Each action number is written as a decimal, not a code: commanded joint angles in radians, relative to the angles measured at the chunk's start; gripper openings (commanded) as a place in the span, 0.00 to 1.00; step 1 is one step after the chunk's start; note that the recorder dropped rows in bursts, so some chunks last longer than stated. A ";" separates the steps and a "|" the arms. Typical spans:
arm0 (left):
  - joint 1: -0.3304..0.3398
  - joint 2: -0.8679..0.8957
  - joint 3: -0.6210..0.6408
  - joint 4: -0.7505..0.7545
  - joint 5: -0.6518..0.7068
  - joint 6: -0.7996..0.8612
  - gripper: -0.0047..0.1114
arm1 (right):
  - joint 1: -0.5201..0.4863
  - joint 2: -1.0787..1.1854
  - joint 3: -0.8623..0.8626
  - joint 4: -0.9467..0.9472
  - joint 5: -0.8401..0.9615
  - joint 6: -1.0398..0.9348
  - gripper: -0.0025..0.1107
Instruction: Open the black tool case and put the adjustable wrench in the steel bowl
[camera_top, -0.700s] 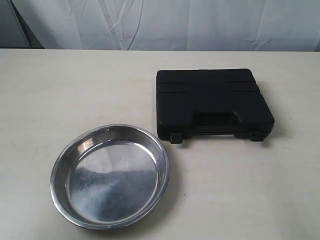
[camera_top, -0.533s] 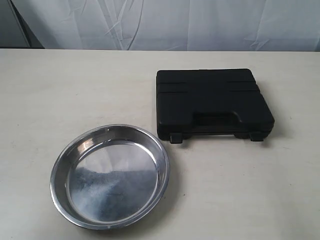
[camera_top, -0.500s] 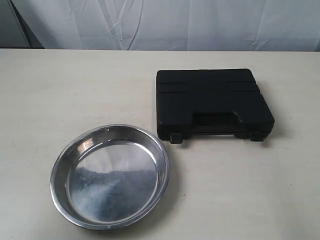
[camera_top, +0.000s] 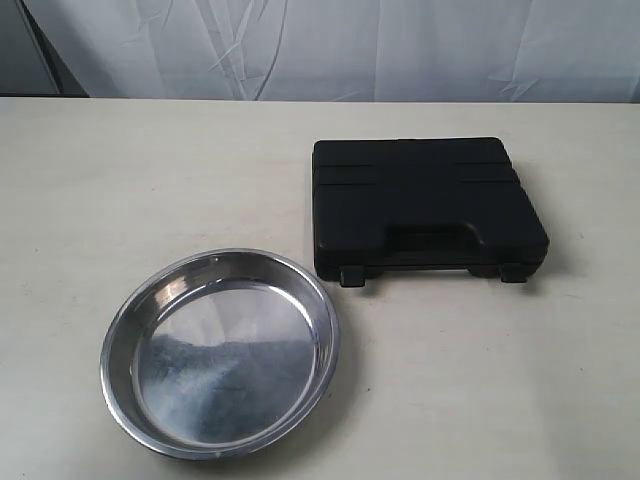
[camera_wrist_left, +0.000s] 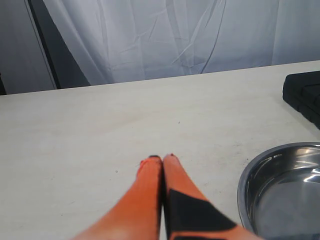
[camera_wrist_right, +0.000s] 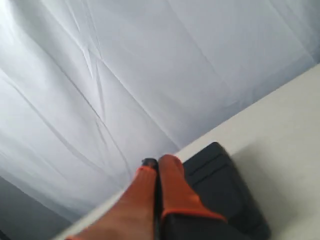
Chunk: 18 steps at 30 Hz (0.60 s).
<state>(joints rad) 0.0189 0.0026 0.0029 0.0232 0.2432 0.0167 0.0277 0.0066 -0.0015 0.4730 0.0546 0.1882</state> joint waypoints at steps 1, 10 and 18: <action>0.000 -0.003 -0.003 -0.003 -0.012 -0.006 0.04 | -0.006 -0.007 0.001 0.281 0.002 0.040 0.01; 0.000 -0.003 -0.003 -0.003 -0.012 -0.006 0.04 | 0.028 0.134 -0.287 0.212 0.368 -0.280 0.01; 0.000 -0.003 -0.003 -0.003 -0.012 -0.006 0.04 | 0.035 0.747 -0.826 -0.277 0.646 -0.535 0.01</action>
<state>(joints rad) 0.0189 0.0026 0.0029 0.0232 0.2432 0.0167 0.0514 0.5537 -0.6875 0.3968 0.6310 -0.2553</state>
